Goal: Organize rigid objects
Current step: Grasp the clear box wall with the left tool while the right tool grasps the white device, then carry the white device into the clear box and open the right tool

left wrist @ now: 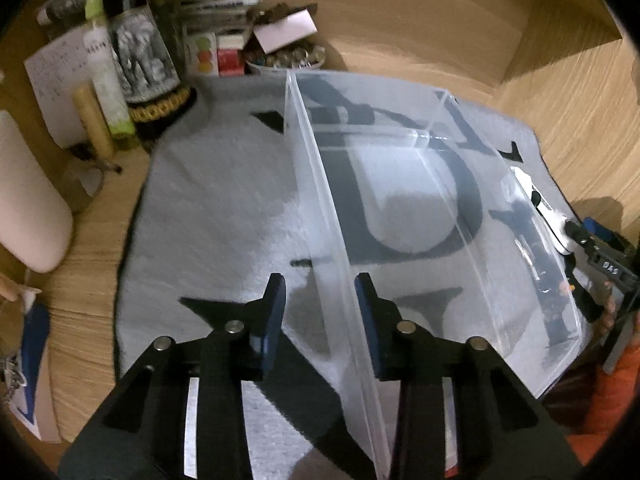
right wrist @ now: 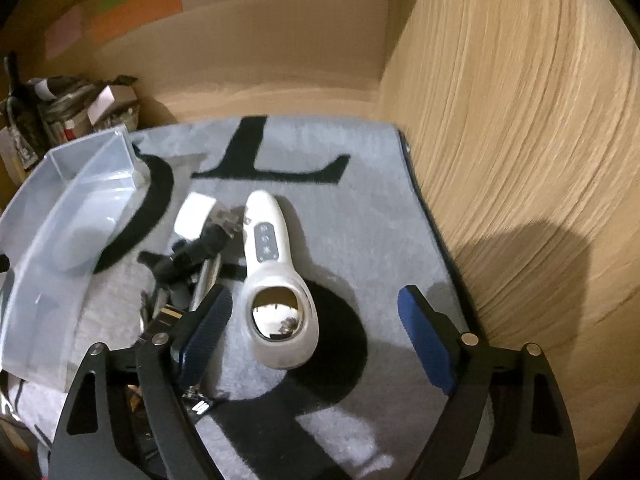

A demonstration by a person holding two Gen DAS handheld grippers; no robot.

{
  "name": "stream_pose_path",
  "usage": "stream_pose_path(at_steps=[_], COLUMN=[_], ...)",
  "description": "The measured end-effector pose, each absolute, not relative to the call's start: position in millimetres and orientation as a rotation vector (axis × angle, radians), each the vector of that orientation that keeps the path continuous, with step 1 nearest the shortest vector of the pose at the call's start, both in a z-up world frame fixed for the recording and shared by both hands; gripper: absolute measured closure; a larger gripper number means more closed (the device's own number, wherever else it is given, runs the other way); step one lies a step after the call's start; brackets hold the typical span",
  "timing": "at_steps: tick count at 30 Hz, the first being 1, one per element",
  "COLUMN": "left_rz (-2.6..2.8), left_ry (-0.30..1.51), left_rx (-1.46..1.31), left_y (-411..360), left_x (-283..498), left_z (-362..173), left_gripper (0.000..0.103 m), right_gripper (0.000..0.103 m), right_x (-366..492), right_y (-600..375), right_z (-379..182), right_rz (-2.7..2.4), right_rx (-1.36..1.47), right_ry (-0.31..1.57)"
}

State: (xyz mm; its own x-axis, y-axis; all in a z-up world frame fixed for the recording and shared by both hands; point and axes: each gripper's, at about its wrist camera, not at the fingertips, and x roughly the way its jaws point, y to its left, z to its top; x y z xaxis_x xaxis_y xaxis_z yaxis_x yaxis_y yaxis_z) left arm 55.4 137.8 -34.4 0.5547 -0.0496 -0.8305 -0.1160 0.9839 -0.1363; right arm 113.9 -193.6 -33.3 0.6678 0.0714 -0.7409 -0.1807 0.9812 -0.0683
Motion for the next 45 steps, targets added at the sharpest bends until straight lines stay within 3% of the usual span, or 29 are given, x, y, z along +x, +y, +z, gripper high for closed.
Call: stream_pose_path(at_steps=[5, 7, 9, 11, 14, 23, 45], left_rz=[0.023, 0.015, 0.005, 0.008, 0.014, 0.05, 0.039], left_ry=[1.024, 1.035, 1.038, 1.03, 1.022, 1.011, 0.998], left_rx=[-0.233, -0.249, -0.252, -0.238, -0.213, -0.186, -0.158], left_y=[140.8, 142.3, 141.3, 138.0, 132.7, 128.2, 129.9], left_x=[61.5, 63.1, 62.5, 61.2, 60.6, 61.4, 61.4], left_z=[-44.1, -48.0, -49.8, -49.0, -46.5, -44.4, -44.2], left_gripper=[0.069, 0.07, 0.074, 0.077, 0.086, 0.09, 0.09], right_gripper=[0.02, 0.025, 0.041, 0.045, 0.063, 0.065, 0.065], right_x=[121.0, 127.4, 133.7, 135.8, 132.1, 115.7, 83.4], right_y=[-188.9, -185.4, -184.2, -184.5, -183.4, -187.0, -111.1], right_z=[-44.6, -50.7, -57.5, -61.8, -59.0, -40.6, 77.3], right_rz=[0.171, 0.188, 0.195, 0.195, 0.211, 0.203, 0.314], right_rx=[-0.134, -0.137, -0.136, -0.131, -0.125, -0.108, -0.217], right_ry=[0.872, 0.9, 0.932, 0.935, 0.922, 0.847, 0.475])
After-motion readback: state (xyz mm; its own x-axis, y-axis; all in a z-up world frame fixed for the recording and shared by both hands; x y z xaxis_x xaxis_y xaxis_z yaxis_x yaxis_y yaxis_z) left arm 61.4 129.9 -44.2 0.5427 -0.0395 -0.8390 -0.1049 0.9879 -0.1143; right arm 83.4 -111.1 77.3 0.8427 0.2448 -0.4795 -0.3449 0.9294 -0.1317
